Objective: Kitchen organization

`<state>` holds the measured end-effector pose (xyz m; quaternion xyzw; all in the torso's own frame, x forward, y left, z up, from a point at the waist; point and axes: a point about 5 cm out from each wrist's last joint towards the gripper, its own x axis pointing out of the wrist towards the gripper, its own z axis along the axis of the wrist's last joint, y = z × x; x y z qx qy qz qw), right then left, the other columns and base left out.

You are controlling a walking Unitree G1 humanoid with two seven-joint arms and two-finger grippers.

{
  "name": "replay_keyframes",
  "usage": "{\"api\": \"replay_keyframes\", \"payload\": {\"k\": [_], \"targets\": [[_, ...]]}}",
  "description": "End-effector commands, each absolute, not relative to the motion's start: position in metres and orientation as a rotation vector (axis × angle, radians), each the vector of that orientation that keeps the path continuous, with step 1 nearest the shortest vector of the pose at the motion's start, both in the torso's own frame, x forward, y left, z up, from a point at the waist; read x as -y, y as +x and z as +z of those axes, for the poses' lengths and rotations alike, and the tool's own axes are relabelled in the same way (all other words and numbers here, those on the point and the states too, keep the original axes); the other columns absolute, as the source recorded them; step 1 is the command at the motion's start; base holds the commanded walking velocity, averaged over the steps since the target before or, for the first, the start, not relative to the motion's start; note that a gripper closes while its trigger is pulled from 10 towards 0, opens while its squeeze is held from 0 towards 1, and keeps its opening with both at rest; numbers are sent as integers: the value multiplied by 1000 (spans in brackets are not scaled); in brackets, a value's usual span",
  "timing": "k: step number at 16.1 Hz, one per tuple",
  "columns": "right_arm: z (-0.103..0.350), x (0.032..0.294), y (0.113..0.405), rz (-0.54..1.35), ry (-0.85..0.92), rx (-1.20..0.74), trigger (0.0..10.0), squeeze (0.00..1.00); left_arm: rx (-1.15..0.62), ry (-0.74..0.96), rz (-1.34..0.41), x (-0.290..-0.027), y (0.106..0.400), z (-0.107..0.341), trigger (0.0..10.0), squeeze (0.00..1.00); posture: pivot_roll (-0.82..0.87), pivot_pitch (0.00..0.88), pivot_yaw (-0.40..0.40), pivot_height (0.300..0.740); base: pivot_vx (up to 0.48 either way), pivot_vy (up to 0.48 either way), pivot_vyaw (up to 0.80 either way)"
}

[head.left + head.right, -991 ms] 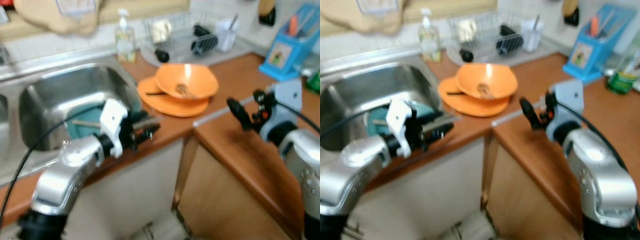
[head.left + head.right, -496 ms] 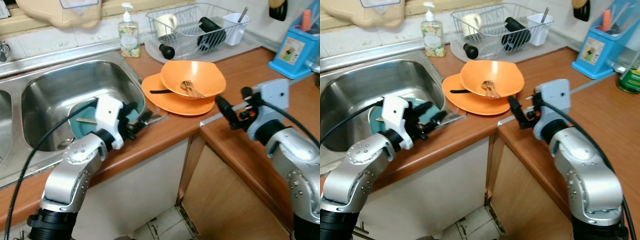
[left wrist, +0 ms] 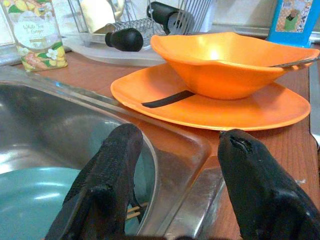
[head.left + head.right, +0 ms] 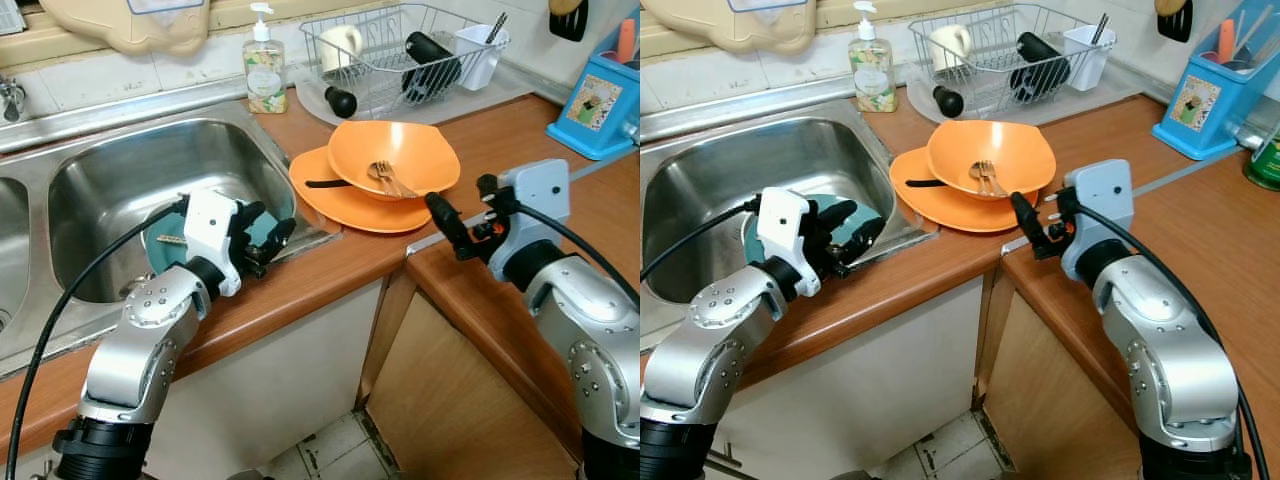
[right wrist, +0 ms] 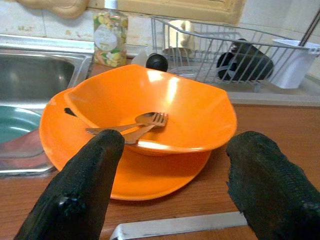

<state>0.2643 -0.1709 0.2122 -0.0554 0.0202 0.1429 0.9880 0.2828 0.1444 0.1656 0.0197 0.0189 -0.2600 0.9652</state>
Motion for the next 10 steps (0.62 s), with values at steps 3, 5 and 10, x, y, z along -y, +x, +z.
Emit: {"api": "replay_keyframes", "payload": {"k": [3, 5, 10], "targets": [[216, 168, 264, 238, -118, 6, 10000, 0, -32, 48, -487, -145, 283, 166, 10000, 0, -143, 0, 26, 740, 0, 0, 0], [214, 166, 263, 249, -114, -1, 10000, 0, -37, 42, -447, -146, 285, 167, 10000, 0, -143, 0, 26, 740, 0, 0, 0], [213, 164, 262, 200, -73, 19, 10000, 0, -13, 49, -459, -144, 285, 169, 10000, 0, -144, 0, 28, 740, 0, 0, 0]]}}
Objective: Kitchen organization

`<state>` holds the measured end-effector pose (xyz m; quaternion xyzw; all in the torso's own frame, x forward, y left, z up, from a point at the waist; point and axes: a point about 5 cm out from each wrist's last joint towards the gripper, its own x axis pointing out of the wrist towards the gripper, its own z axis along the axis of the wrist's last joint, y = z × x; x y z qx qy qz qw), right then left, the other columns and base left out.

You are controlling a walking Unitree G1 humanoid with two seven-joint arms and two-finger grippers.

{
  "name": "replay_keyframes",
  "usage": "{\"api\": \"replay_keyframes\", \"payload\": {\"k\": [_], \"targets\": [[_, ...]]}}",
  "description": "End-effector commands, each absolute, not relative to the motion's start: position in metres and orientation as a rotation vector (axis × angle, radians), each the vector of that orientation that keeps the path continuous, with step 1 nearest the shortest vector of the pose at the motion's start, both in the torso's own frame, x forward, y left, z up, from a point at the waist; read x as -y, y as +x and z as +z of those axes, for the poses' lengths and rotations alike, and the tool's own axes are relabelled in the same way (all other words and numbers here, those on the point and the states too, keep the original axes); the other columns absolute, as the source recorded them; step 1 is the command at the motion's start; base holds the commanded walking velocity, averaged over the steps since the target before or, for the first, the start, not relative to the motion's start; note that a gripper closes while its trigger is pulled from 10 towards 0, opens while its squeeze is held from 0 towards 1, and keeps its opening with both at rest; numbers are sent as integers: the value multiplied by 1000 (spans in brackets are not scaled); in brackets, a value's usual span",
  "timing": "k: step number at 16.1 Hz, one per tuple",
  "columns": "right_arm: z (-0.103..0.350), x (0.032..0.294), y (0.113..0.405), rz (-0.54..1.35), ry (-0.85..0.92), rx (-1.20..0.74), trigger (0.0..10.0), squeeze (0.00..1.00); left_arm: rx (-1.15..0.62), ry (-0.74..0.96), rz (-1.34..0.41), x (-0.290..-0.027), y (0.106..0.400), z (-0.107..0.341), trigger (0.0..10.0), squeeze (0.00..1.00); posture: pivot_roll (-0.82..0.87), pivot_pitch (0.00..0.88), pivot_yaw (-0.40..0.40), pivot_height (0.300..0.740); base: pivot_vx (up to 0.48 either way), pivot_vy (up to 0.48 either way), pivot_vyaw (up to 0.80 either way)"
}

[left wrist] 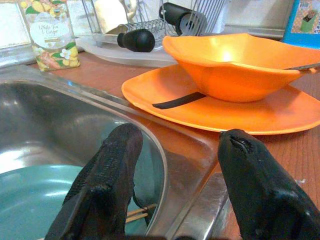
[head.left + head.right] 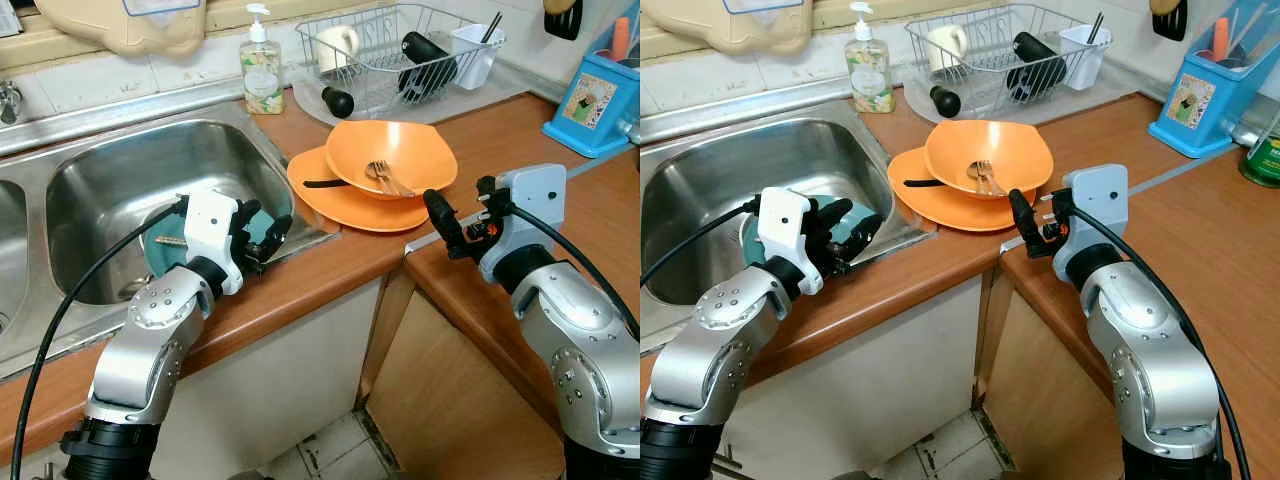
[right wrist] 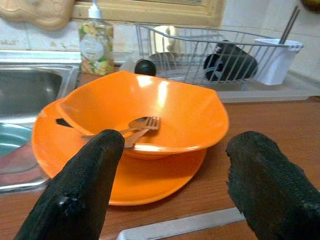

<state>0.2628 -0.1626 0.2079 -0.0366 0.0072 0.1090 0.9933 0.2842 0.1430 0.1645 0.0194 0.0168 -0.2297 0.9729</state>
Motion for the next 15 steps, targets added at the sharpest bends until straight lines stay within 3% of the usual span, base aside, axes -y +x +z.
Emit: {"api": "replay_keyframes", "payload": {"k": [1, 9, 10, 11, 13, 14, 15], "targets": [[213, 164, 262, 196, -71, 18, 10000, 0, -13, 49, -463, -144, 285, 169, 10000, 0, -144, 0, 28, 740, 0, 0, 0], [221, 155, 274, 341, -69, 45, 10000, 0, -22, 17, -689, -143, 270, 174, 10000, 0, -126, 0, 24, 740, 0, 0, 0], [222, 154, 275, 350, -71, 47, 10000, 0, -28, 12, -706, -143, 269, 174, 10000, 125, -125, 0, 23, 740, 0, 0, 0], [222, 153, 277, 362, -74, 44, 10000, 0, -36, 13, -725, -142, 268, 174, 10000, 1000, -125, 0, 23, 740, 0, 0, 0], [215, 154, 283, 347, -105, -4, 10000, 0, -50, 49, -746, -140, 265, 171, 10000, 1000, -120, 0, 21, 740, 0, 0, 0], [212, 155, 285, 343, -113, -18, 10000, 0, -54, 52, -749, -140, 265, 170, 10000, 102, -120, 0, 21, 740, 0, 0, 0], [209, 156, 287, 341, -120, -33, 10000, 0, -56, 52, -752, -140, 265, 169, 10000, 0, -120, 0, 21, 740, 0, 0, 0]]}}
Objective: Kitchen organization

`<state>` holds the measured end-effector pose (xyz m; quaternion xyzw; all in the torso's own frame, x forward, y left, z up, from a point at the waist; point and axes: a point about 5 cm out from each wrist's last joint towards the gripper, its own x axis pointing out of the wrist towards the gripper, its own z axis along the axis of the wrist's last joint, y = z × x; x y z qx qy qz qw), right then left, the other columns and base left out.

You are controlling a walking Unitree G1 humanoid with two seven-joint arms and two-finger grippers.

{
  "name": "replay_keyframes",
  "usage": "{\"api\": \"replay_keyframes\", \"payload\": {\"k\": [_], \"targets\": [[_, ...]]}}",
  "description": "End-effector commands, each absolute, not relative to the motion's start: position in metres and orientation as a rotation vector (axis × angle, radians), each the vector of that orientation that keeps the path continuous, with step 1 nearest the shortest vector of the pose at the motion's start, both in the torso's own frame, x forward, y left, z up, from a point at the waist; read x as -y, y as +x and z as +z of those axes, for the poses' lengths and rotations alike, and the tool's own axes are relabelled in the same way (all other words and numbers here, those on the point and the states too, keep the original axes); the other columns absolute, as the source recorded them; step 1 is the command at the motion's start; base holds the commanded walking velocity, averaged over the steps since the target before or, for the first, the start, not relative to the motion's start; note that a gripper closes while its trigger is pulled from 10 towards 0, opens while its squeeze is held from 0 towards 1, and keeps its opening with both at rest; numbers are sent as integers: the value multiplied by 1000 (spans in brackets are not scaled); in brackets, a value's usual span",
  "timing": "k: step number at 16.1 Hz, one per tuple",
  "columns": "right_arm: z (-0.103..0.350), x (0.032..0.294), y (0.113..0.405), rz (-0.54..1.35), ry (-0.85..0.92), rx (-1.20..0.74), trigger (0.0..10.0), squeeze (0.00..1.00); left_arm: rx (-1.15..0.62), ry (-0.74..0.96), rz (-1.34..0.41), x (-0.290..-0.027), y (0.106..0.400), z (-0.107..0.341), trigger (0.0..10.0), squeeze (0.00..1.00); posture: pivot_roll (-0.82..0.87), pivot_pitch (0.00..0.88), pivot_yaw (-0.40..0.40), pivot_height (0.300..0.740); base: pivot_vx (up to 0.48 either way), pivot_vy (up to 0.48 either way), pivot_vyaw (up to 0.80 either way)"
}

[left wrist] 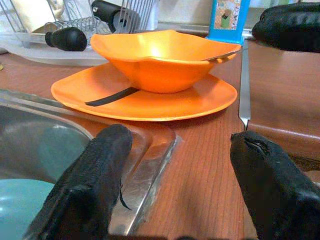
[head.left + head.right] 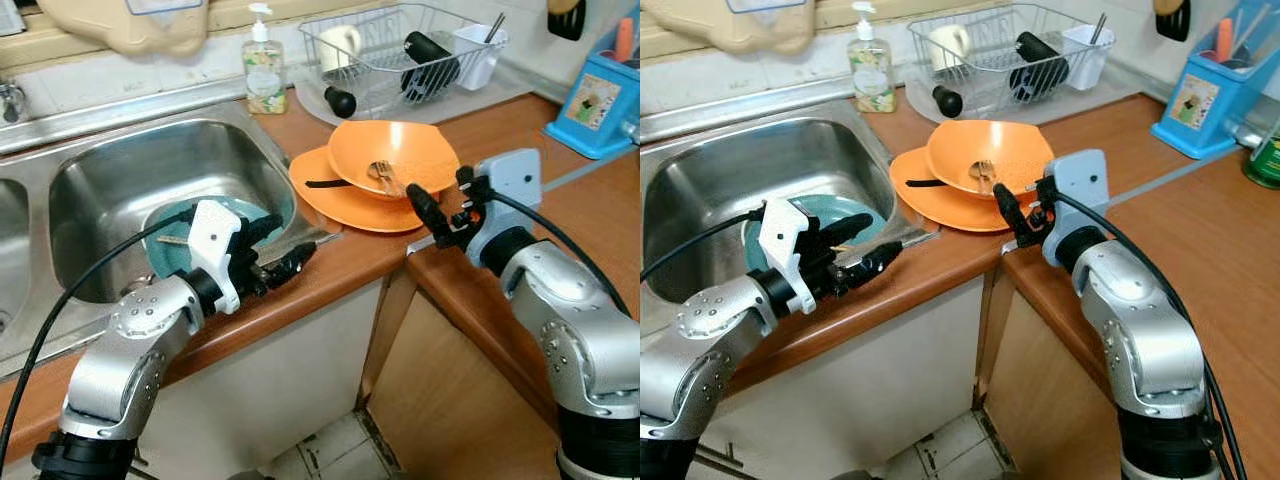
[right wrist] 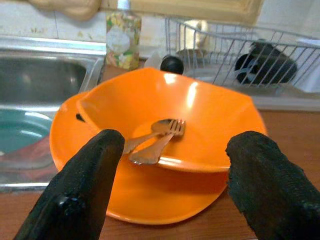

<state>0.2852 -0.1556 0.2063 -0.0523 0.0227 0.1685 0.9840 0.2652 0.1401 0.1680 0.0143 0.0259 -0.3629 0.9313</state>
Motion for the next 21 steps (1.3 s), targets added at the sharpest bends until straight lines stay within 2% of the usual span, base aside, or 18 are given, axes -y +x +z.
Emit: {"api": "replay_keyframes", "payload": {"k": [1, 9, 10, 11, 14, 15, 16, 21], "targets": [[207, 156, 288, 346, -127, -45, 10000, 0, -58, 53, -755, -140, 264, 169, 10000, 0, -117, 0, 21, 740, 0, 0, 0], [200, 170, 298, 279, -95, -73, 10000, 0, -63, 65, -755, -143, 263, 168, 10000, 0, -110, 0, 16, 740, 0, 0, 0], [199, 172, 299, 276, -77, -72, 4627, 0, -63, 67, -757, -143, 262, 168, 10000, 0, -109, 0, 17, 740, 0, 0, 0], [199, 173, 300, 277, -66, -72, 4314, 0, -62, 70, -758, -143, 262, 168, 10000, 0, -109, 0, 17, 740, 0, 0, 0], [199, 170, 301, 312, -34, -53, 2549, 0, -59, 76, -756, -144, 262, 169, 10000, 0, -104, 0, 15, 740, 0, 0, 0], [200, 169, 301, 321, -29, -49, 2549, 0, -58, 76, -756, -144, 262, 169, 10000, 0, -104, 0, 15, 740, 0, 0, 0], [200, 167, 303, 344, -14, -40, 1529, 0, -57, 77, -756, -143, 262, 169, 10000, 0, -103, 0, 14, 740, 0, 0, 0], [197, 164, 312, 372, 30, -38, 706, 0, -55, 80, -753, -143, 262, 170, 10000, 0, -98, 0, 12, 740, 0, 0, 0]]}}
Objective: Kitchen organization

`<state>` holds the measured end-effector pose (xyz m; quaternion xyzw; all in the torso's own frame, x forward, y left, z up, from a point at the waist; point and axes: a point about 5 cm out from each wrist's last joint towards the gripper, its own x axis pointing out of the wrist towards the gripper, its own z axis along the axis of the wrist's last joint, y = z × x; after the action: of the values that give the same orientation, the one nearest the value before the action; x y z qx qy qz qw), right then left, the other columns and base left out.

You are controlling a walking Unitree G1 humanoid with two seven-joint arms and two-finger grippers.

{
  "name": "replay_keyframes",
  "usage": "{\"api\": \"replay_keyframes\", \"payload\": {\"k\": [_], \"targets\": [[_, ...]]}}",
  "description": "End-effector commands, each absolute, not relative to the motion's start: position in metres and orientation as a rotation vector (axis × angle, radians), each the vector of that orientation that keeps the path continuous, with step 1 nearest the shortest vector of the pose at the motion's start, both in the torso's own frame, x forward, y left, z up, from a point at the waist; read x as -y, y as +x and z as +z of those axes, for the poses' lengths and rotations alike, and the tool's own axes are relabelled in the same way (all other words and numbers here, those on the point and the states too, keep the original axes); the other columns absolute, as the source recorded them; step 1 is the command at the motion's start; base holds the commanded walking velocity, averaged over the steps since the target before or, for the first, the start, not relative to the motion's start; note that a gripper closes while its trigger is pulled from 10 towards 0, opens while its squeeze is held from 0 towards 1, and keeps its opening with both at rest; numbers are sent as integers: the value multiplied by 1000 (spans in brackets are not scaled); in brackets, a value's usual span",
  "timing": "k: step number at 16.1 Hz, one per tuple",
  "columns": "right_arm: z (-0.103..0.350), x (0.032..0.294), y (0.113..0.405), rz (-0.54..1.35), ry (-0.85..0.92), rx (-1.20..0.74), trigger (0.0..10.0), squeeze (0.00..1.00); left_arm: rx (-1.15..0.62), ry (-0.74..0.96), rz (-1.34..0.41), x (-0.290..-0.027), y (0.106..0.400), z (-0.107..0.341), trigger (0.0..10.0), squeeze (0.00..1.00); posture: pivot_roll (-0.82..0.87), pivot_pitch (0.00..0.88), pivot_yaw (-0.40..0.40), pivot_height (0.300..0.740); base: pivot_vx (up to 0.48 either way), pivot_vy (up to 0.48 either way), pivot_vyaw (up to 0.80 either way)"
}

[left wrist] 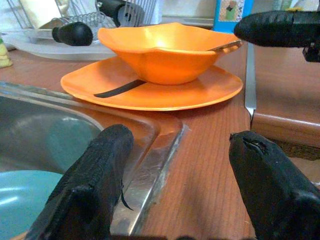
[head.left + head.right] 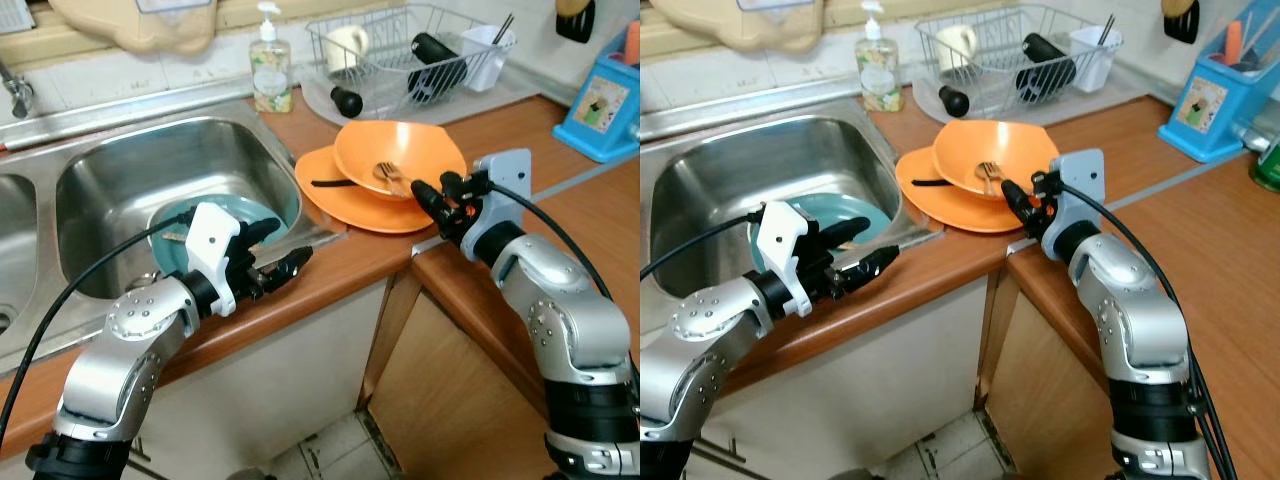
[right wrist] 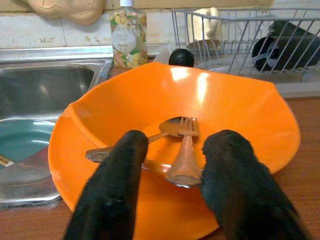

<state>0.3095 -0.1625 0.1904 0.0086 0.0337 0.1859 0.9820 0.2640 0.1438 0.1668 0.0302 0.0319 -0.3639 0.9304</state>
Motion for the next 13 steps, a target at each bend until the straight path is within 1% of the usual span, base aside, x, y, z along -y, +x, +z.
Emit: {"api": "replay_keyframes", "payload": {"k": [1, 2, 3, 4, 6, 8, 13], "targets": [[196, 164, 313, 376, 35, -43, 588, 0, -55, 80, -753, -143, 262, 170, 10000, 0, -97, 0, 11, 740, 0, 0, 0], [194, 164, 315, 378, 38, -48, 549, 0, -55, 79, -756, -143, 262, 170, 10000, 0, -97, 0, 11, 740, 0, 0, 0], [193, 165, 317, 378, 40, -50, 824, 0, -56, 77, -758, -142, 262, 170, 10000, 0, -100, 0, 8, 740, 0, 0, 0], [193, 165, 317, 378, 41, -52, 824, 0, -56, 76, -760, -142, 262, 170, 10000, 0, -100, 0, 8, 740, 0, 0, 0], [192, 165, 320, 381, 44, -52, 588, 0, -57, 72, -767, -141, 261, 170, 10000, 0, -100, 0, 7, 740, 0, 0, 0], [192, 166, 320, 380, 48, -50, 0, 0, -60, 72, -773, -141, 260, 169, 10000, 0, -100, 0, 7, 740, 0, 0, 0], [196, 169, 320, 374, 45, -37, 0, 0, -59, 73, -777, -141, 262, 170, 10000, 0, -104, 0, 12, 740, 0, 0, 0]]}}
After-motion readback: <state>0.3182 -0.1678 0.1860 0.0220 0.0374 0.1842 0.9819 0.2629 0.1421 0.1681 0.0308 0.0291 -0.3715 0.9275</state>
